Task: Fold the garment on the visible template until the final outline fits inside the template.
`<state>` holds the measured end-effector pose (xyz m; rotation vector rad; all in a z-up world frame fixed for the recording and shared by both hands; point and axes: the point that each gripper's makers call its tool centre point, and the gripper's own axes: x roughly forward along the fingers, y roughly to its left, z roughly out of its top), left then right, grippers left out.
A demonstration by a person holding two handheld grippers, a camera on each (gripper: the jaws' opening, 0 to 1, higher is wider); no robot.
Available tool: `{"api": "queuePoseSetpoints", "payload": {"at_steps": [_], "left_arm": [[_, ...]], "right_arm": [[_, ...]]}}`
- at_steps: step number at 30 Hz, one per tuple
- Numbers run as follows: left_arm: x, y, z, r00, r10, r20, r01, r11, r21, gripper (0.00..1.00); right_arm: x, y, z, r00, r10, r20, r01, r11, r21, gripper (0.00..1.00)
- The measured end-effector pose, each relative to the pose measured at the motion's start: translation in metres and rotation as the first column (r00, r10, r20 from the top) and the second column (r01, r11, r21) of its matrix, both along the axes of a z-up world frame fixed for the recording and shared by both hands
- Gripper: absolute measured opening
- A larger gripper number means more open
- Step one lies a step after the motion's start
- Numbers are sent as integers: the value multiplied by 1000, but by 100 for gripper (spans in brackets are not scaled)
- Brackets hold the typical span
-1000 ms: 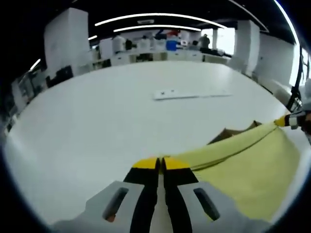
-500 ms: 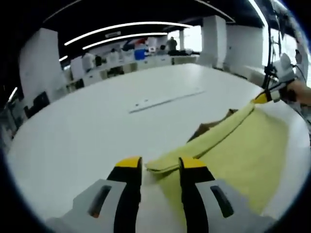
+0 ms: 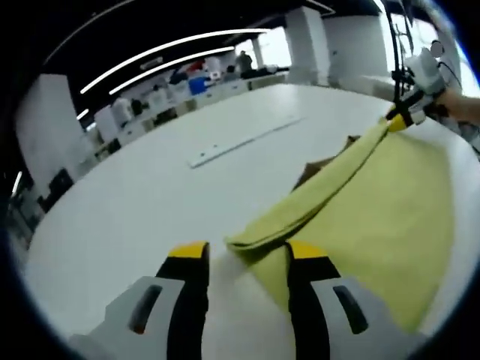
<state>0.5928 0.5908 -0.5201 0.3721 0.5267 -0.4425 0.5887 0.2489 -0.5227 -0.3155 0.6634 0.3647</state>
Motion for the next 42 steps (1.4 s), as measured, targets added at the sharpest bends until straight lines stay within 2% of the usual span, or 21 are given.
{"api": "queuePoseSetpoints", "payload": {"at_steps": [3, 5, 7, 9, 10, 13, 14, 15, 16, 25, 30, 35, 38, 42], "left_arm": [[9, 0, 1, 999, 32, 16, -32, 999, -19, 40], [13, 0, 0, 997, 73, 6, -73, 996, -45, 41], [22, 0, -1, 990, 138, -13, -138, 980, -145, 42], [27, -1, -1, 985, 172, -16, -171, 966, -194, 45], [28, 0, 0, 982, 189, -14, -188, 961, -202, 46], [31, 2, 2, 975, 223, -18, -222, 951, -213, 50], [31, 5, 2, 972, 234, -10, -231, 952, -200, 50], [32, 6, 3, 972, 236, -2, -232, 955, -182, 51], [32, 7, 3, 972, 237, -1, -233, 956, -178, 52], [15, 13, 13, 966, 254, -50, -259, 943, -208, 63], [2, 18, 26, 967, 247, -67, -256, 937, -240, 68], [-17, 18, 37, 976, 208, -72, -219, 948, -230, 71], [-26, 17, 41, 976, 197, -88, -213, 944, -252, 72], [-41, 20, 43, 977, 185, -107, -206, 948, -241, 71]], "right_arm": [[9, 0, -2, 999, -37, 3, 37, 998, 45, 20], [14, 0, -2, 998, -59, 11, 58, 995, 82, 20], [19, -3, -5, 995, -101, 0, 100, 989, 112, 20], [21, -7, -7, 990, -141, -9, 141, 982, 124, 21], [21, -8, -8, 988, -153, -14, 154, 979, 132, 21], [23, -13, -13, 972, -229, -58, 237, 948, 214, 24], [27, -14, -10, 967, -250, -47, 254, 932, 258, 25], [26, -16, -11, 958, -278, -74, 287, 918, 273, 26], [26, -16, -11, 956, -281, -80, 293, 915, 277, 28], [10, -6, 5, 964, -253, -75, 264, 922, 285, 42], [-5, -3, 14, 969, -228, -94, 245, 934, 260, 51], [-21, -1, 27, 974, -199, -104, 219, 942, 254, 60], [-33, 3, 31, 976, -174, -129, 202, 946, 255, 65], [-48, 5, 35, 979, -140, -151, 174, 952, 250, 65]]}}
